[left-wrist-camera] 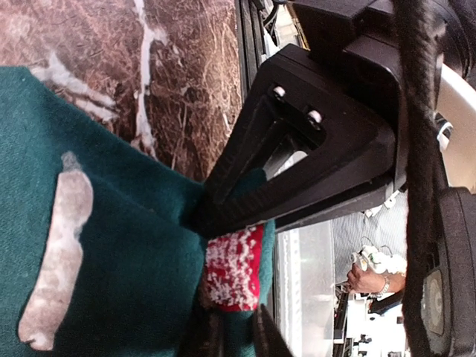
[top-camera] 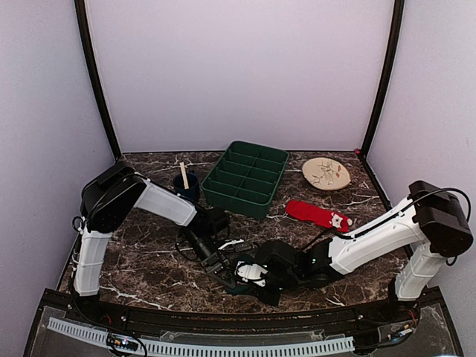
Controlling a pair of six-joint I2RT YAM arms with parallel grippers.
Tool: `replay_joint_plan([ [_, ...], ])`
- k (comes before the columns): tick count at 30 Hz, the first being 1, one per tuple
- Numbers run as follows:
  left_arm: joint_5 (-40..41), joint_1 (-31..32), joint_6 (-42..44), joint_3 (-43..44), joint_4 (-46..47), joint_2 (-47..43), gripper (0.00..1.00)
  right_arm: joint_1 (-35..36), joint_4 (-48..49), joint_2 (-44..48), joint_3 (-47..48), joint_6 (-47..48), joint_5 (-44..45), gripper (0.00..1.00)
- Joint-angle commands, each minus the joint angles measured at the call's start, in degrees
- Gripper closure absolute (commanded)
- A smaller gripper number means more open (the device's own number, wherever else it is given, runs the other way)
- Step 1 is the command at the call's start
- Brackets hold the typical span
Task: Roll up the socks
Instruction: Roll the sock at the center of the board.
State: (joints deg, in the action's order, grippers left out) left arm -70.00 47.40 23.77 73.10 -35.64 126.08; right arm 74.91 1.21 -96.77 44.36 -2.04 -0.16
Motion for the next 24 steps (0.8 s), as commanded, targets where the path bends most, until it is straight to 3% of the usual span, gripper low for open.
replay_joint_plan([
  [1,2.49,-0.43,-1.40,-1.01,0.43,0.35,0.82,0.32,0.31,-1.22,0.66,-0.90,0.05,0.98],
  [10,9.09,-2.78,-10.47,-8.17,12.04,-6.20,0.72,0.11,0.14,-1.29,0.10,-1.90,-0.34,1.00],
  [24,18.22,-5.37,-23.61,-18.92,31.04,-16.23,0.70,-0.91,-0.84,-0.93,-0.07,-2.42,-2.24,1.00],
])
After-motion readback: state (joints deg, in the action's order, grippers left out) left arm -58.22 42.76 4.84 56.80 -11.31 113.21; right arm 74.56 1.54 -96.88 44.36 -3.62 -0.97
